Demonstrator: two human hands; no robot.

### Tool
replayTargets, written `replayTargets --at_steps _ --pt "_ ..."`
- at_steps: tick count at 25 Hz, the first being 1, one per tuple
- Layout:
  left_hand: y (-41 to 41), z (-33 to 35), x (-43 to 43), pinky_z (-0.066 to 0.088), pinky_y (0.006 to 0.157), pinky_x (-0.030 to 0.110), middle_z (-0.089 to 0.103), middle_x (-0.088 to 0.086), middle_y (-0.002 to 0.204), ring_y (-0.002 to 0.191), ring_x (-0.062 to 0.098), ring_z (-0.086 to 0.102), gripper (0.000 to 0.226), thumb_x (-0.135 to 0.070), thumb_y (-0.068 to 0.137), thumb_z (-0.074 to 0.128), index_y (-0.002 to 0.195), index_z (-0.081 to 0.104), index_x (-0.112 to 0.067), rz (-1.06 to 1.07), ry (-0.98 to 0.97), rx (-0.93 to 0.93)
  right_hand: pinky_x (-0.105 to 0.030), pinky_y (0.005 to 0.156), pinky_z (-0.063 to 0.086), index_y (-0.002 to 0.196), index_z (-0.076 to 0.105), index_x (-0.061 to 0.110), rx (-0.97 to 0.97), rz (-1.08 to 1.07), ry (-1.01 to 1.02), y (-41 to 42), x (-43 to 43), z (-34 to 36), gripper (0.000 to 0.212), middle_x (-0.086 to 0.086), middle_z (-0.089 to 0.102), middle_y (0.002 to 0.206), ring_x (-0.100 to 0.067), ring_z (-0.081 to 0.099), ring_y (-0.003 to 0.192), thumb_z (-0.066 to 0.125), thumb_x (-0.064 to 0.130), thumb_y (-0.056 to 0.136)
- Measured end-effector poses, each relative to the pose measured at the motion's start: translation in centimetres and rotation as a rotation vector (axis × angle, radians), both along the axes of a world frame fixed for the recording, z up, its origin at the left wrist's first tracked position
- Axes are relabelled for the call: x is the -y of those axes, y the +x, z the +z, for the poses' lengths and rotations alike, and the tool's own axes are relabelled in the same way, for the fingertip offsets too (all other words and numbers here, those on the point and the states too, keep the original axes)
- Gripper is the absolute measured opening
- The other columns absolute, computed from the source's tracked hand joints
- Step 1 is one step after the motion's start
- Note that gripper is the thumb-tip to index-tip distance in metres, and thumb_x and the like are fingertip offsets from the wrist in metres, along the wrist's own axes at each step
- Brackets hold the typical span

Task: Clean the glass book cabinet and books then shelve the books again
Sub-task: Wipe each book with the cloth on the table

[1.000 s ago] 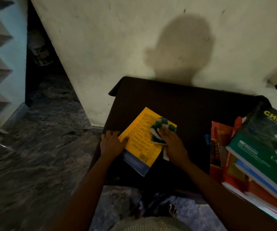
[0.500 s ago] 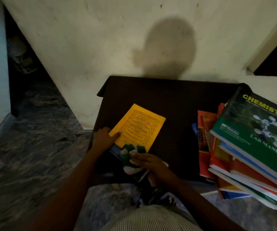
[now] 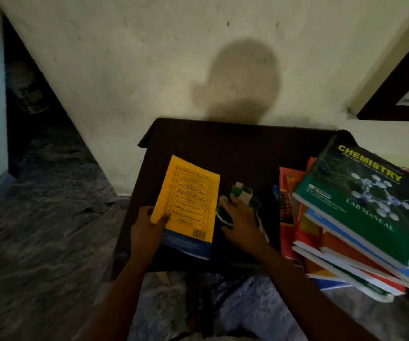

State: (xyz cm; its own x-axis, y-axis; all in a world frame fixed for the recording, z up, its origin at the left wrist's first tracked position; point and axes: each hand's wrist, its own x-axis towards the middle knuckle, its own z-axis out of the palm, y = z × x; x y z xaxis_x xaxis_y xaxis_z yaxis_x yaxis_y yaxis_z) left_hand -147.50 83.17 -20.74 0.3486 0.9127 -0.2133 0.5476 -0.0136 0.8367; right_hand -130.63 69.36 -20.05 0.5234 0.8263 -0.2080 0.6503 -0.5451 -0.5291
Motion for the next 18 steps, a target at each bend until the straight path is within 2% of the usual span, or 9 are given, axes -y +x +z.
replayTargets --at_steps 2,5,7,8,10,12,14,16,18 --pt "-0.3 1.3 2.1 0.036 0.072 0.027 0.063 0.01 0.106 0.091 0.023 0.058 0.038 -0.028 0.087 0.064 0.118 0.051 -0.009 0.012 0.077 0.029 -0.03 0.106 0.031 0.145 0.029 0.018 -0.329 -0.066 0.131 -2.4 -0.6 2.1 0.061 -0.004 0.035 0.146 -0.021 0.033 0.135 0.057 0.026 0.092" --pt "-0.2 3.8 5.9 0.036 0.071 0.024 0.06 0.001 0.101 0.085 0.015 0.055 0.036 -0.025 0.089 0.061 0.121 0.049 -0.014 -0.044 0.256 0.048 -0.031 0.087 0.049 0.13 0.047 0.023 -0.945 -0.269 0.125 -3.9 -1.7 5.0 0.054 0.002 0.057 0.12 -0.019 0.056 0.109 0.056 0.052 0.086" --pt "-0.2 5.2 8.4 0.039 0.074 0.023 0.062 -0.001 0.101 0.089 0.015 0.059 0.035 -0.025 0.089 0.06 0.122 0.05 -0.02 -0.147 0.415 -0.064 -0.038 0.084 0.054 0.122 0.052 0.023 -1.059 -0.294 0.092 -4.0 -1.7 6.7 0.07 -0.005 0.063 0.114 -0.023 0.062 0.102 0.064 0.068 0.069" --pt "-0.6 5.5 9.9 0.041 0.074 0.024 0.063 -0.001 0.1 0.091 0.017 0.061 0.034 -0.025 0.089 0.06 0.121 0.052 -0.02 -0.215 0.516 -0.131 -0.039 0.079 0.056 0.119 0.054 0.02 -1.077 -0.321 0.11 -4.2 -1.2 7.1 0.074 -0.008 0.065 0.111 -0.025 0.064 0.099 0.068 0.067 0.064" --pt "-1.3 5.8 12.7 0.043 0.068 0.021 0.067 0.001 0.089 0.079 0.019 0.065 0.031 -0.03 0.083 0.06 0.111 0.06 -0.018 -0.343 0.711 -0.171 -0.035 0.067 0.057 0.116 0.054 0.012 -1.07 -0.389 0.179 -4.8 0.7 7.4 0.057 -0.01 0.065 0.103 -0.025 0.064 0.092 0.072 0.047 0.075" --pt "-2.4 5.9 15.1 0.041 0.061 0.018 0.066 -0.002 0.077 0.066 0.015 0.064 0.04 -0.047 0.077 0.053 0.104 0.066 -0.02 -0.447 0.839 -0.118 -0.034 0.064 0.053 0.114 0.05 0.007 -1.054 -0.467 0.248 -5.0 3.4 7.6 0.033 -0.012 0.06 0.1 -0.026 0.059 0.089 0.062 0.021 0.088" --pt "-3.5 7.6 17.0 0.046 0.068 0.015 0.066 -0.007 0.092 0.079 0.006 0.062 0.054 -0.064 0.074 0.053 0.111 0.064 -0.027 -0.505 0.67 0.021 -0.038 0.073 0.051 0.118 0.052 0.002 -1.07 -0.501 0.324 -4.3 6.8 7.9 0.031 -0.019 0.059 0.11 -0.028 0.058 0.088 0.056 0.015 0.09" --pt "-3.9 10.1 18.6 0.04 0.087 0.013 0.058 -0.01 0.117 0.103 -0.003 0.055 0.047 -0.059 0.082 0.055 0.122 0.054 -0.032 -0.351 0.256 0.234 -0.041 0.081 0.051 0.115 0.056 0.002 -1.12 -0.443 0.434 -3.2 10.5 8.8 0.027 -0.022 0.062 0.115 -0.029 0.062 0.085 0.055 0.014 0.091" --pt "-4.1 11.6 19.7 0.038 0.092 0.022 0.056 0.0 0.125 0.112 0.012 0.053 0.037 -0.043 0.093 0.049 0.124 0.052 -0.022 -0.192 -0.254 0.381 -0.04 0.076 0.056 0.108 0.059 0.01 -1.201 -0.364 0.516 -2.6 15.0 9.8 0.019 -0.017 0.068 0.105 -0.029 0.068 0.085 0.055 0.014 0.09"
